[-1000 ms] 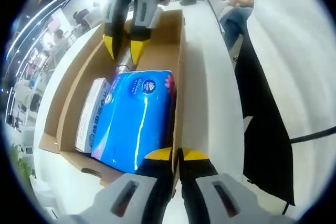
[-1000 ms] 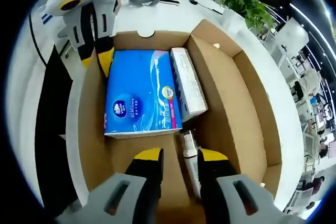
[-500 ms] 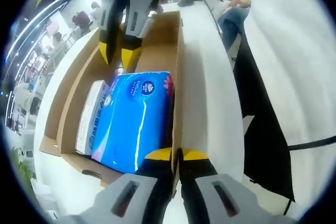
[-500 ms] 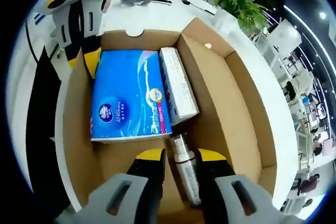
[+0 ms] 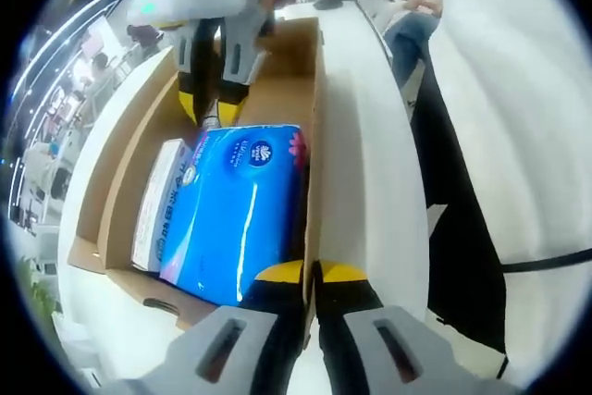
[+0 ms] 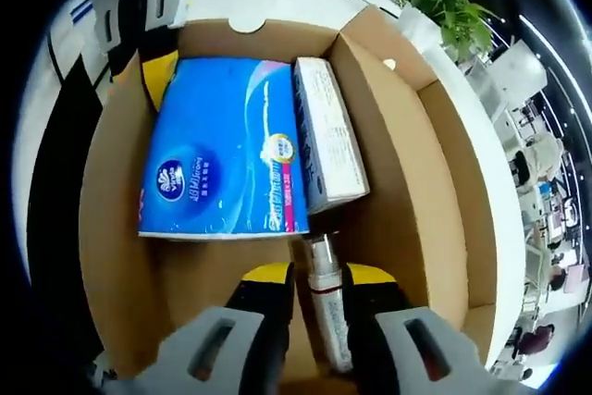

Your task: Operate the shoe box by opening the lid, removing the specified soft item, and placing it in the target area until the item is outside and the box remains undamaged.

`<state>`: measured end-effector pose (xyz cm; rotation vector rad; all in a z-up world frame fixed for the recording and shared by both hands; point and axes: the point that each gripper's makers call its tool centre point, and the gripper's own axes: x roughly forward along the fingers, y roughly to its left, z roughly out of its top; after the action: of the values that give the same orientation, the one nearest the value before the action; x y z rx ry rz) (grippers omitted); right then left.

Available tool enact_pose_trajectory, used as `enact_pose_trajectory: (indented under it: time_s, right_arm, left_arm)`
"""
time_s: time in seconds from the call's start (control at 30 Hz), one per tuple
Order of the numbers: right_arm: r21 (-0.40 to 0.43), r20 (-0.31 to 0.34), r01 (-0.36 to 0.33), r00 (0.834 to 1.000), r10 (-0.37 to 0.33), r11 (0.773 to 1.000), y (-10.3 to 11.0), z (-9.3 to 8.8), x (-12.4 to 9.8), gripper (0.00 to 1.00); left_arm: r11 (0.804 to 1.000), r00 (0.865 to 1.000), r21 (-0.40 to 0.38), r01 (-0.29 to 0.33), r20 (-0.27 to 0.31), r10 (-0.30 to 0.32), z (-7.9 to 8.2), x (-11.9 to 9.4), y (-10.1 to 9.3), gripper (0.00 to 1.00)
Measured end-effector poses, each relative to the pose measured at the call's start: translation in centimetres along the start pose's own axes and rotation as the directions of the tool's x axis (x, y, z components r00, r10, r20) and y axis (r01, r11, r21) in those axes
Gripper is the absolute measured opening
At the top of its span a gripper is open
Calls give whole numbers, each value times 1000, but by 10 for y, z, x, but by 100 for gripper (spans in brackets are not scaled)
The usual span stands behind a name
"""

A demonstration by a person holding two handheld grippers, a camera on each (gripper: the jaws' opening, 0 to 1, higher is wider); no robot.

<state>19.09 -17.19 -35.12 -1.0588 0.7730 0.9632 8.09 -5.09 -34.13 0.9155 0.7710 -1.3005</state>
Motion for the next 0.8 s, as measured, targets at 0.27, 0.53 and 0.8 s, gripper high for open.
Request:
enact_pose_trajectory:
  time_s: [0.27,0.53,0.8]
  right_arm:
    - [-75,0,37,999,-37,996,-7,-1,6,19]
    - [-45,-7,37,999,-37,998,-7,-8,1,18]
    - [114,-23,-96,995,99,989,8,-22,-8,17]
  left_arm:
    - [1000,1000,0,1,1,-1,0,0,0,3]
    - [1000,1000,-3,-3,-1,3,0,0,0,3]
    - [1000,1000,-5,4,-3,-4,0,0,0,3]
